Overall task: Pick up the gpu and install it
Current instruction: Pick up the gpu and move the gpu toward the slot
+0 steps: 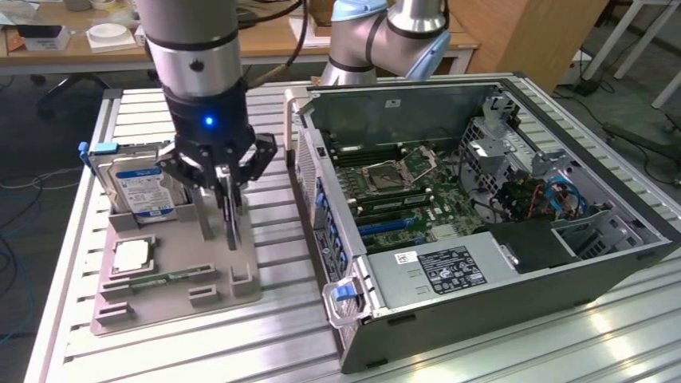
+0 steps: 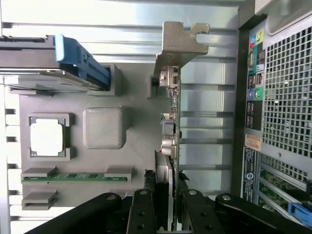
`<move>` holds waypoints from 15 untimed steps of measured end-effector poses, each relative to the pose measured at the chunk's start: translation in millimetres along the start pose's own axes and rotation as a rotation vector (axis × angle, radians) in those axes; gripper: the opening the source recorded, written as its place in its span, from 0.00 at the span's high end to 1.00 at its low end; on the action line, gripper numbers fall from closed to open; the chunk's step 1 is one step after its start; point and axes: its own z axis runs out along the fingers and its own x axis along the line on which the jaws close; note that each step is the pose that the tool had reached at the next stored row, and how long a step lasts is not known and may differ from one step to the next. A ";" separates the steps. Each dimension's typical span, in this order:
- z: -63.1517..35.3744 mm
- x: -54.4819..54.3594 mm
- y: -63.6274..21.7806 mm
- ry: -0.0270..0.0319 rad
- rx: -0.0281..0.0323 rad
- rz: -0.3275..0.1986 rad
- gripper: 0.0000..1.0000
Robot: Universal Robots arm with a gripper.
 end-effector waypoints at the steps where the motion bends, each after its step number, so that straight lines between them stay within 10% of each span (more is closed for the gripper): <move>1: -4.6 -0.1 0.0 0.0000 0.0000 0.000 0.73; 15: -45.9 -1.1 0.1 0.0000 0.0002 0.000 0.73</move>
